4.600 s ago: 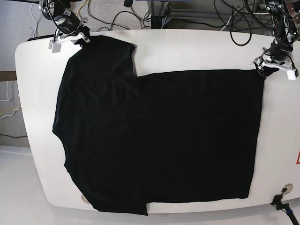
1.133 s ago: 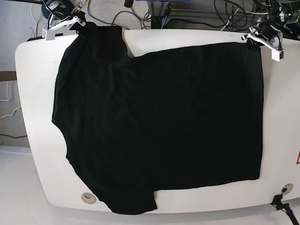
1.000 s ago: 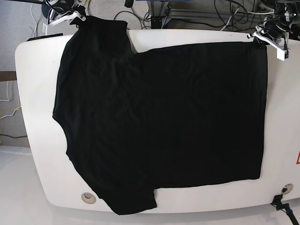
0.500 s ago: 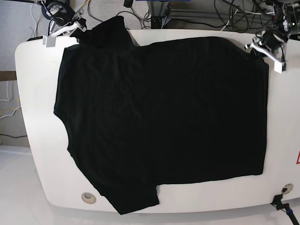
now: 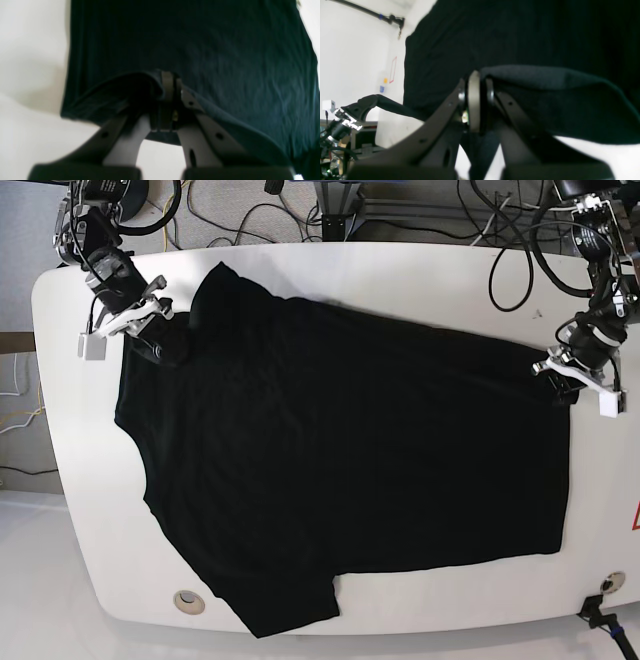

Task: Fold the T-shirt properly
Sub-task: 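Lift the shoulders and drag them toward the hem, then lower the held shoulders onto the shirt body and release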

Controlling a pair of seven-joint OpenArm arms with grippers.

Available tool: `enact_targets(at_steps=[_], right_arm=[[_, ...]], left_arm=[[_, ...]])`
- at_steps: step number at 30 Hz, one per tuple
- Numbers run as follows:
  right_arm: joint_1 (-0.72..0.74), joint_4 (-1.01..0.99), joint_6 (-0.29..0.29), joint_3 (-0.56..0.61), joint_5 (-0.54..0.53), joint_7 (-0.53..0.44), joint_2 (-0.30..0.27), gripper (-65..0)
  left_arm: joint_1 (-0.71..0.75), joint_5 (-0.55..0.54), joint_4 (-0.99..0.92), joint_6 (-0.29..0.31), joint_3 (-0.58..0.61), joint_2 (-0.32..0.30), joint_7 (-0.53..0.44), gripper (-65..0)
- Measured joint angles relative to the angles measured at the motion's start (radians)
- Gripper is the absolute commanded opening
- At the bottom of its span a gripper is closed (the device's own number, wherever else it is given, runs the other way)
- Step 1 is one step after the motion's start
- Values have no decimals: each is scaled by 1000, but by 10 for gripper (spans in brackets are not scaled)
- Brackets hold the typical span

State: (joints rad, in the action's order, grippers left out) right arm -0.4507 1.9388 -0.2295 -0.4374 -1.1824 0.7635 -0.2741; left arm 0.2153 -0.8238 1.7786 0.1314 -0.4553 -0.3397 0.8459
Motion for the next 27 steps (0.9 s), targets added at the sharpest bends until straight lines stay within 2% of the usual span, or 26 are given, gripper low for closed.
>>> enact_targets(at_steps=[3, 14, 19, 23, 27], right_arm=[[65, -45, -1, 0, 2, 4, 0, -650], [299, -240, -3, 11, -1, 22, -56, -650], [389, -361, -4, 13, 0, 23, -55, -650], [452, -439, 1, 67, 7, 23, -78, -650], [502, -492, -7, 88, 0, 19, -77, -650]], left_arm=[[-58, -3, -62, 1, 0, -1, -1, -650], [-177, 2, -217, 0, 0, 2, 0, -650], [-239, 0, -304, 0, 0, 1, 0, -650], [-303, 2, -360, 0, 22, 3, 2, -650], [-351, 0, -399, 0, 26, 3, -1, -650]])
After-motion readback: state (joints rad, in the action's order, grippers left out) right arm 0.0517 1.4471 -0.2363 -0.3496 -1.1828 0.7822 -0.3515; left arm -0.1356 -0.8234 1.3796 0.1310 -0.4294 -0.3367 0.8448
